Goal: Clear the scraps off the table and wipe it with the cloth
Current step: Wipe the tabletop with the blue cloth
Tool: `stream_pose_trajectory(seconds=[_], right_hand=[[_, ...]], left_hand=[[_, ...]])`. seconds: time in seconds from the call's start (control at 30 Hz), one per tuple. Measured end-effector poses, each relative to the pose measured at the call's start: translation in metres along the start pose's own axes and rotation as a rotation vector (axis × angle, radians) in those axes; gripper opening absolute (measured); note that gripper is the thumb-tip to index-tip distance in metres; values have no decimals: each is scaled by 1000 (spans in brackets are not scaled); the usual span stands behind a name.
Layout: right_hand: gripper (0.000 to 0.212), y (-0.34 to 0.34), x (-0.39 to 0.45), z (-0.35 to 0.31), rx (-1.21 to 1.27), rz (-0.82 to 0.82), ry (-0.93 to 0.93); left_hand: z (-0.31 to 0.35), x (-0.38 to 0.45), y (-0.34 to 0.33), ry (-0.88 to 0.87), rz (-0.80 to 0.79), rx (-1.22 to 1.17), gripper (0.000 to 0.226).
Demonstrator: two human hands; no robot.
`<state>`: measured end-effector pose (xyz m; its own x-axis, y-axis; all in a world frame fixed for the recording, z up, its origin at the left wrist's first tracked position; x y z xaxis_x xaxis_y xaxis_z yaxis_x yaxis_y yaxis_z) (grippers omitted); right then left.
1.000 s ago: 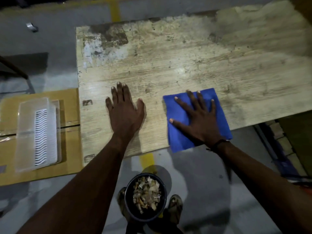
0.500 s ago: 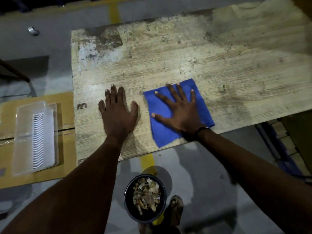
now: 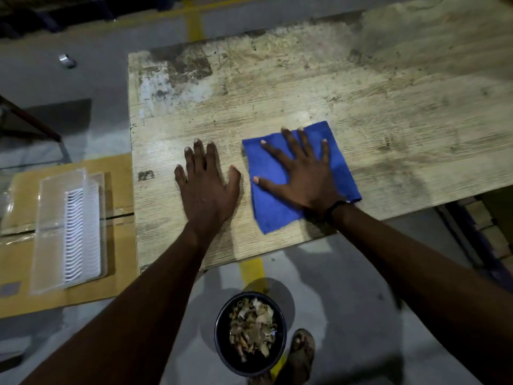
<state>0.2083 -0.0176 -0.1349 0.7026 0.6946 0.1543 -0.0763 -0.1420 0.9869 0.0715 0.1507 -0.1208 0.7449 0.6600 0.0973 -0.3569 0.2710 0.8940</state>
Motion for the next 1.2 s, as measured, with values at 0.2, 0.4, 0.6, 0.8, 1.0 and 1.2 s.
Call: stream_pose_trajectory(seconds=[0.2,0.4,0.6,0.8,1.0,1.2], right_hand=[[87,6,47,59,9,-93,-321],[90,-7,94,-1,12,-114,-212],[84,-10,73,3,17,21,-44],[86,-12,145,63,30,-53,-383],[87,-24,154,-16,-7,-25,-121],[85,-17,171,28,-4,-52,-144]], left_hand=[[-9,63,-2,-25,-77,15,72],[-17,151,-5,43,-68,32,69],[-15,148,-7,34,0,29,67],[-10,150,-7,55,19,-9,68],[-9,151,-6,52,37,-26,68],[-7,149,-1,73,57,-36,66]])
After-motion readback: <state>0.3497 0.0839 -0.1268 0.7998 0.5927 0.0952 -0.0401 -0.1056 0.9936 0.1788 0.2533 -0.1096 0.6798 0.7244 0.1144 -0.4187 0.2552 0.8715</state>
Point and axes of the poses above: each hand's wrist, its own x-axis towards the middle knuckle, its own y-axis out of the back of the hand, z = x × y, the point moved 1 cm from there along x, towards the middle knuckle, and after that the axes turned 10 degrees about -x, right-handed, at the moved point
